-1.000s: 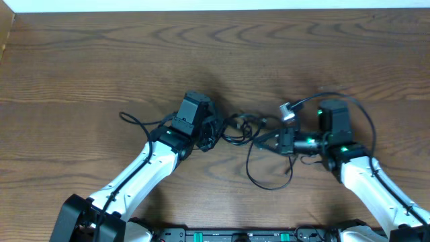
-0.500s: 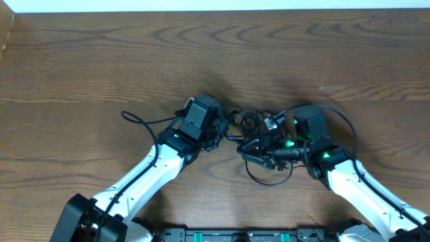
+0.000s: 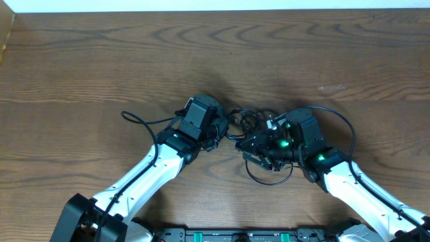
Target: Untangle cables
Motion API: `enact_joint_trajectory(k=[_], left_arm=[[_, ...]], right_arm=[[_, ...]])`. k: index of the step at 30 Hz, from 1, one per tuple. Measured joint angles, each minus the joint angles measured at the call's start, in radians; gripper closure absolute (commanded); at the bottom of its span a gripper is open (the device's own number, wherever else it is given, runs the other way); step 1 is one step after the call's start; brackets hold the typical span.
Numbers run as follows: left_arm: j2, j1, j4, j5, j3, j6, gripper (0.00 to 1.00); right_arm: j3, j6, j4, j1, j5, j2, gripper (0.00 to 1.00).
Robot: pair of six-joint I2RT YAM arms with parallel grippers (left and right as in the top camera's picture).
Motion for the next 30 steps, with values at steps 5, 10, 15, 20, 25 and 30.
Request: enact_joint_trajectory(k=[5, 10, 15, 20, 25, 30], left_arm=[[0.0, 0.0, 0.0, 0.001, 0.0, 0.034, 0.93], [0.0, -0.007, -0.001, 0.004, 0.0, 0.077, 0.92], [0.0, -0.032, 0.0, 0.015, 0.0, 0.095, 0.93], [0.0, -0.035, 0.0, 0.034, 0.0, 0.095, 0.92], [0.0, -0.036, -0.004, 0.079, 0.0, 0.102, 0.92], [0.005, -0.039, -0.008, 0.136, -0.01, 0.119, 0.92]], right_arm=[[0.0, 0.021, 0.005, 0.0, 0.002, 0.0, 0.55], [0.0, 0.038, 0.036, 0.0, 0.003, 0.0, 0.53], [0.0, 0.043, 0.037, 0.0, 0.01, 0.0, 0.53], [-0.001, 0.044, 0.035, 0.0, 0.013, 0.0, 0.61], [-0.001, 0.048, 0.008, 0.0, 0.054, -0.002, 0.99], [0.002, 0.025, -0.061, -0.001, 0.134, -0.013, 0.99]])
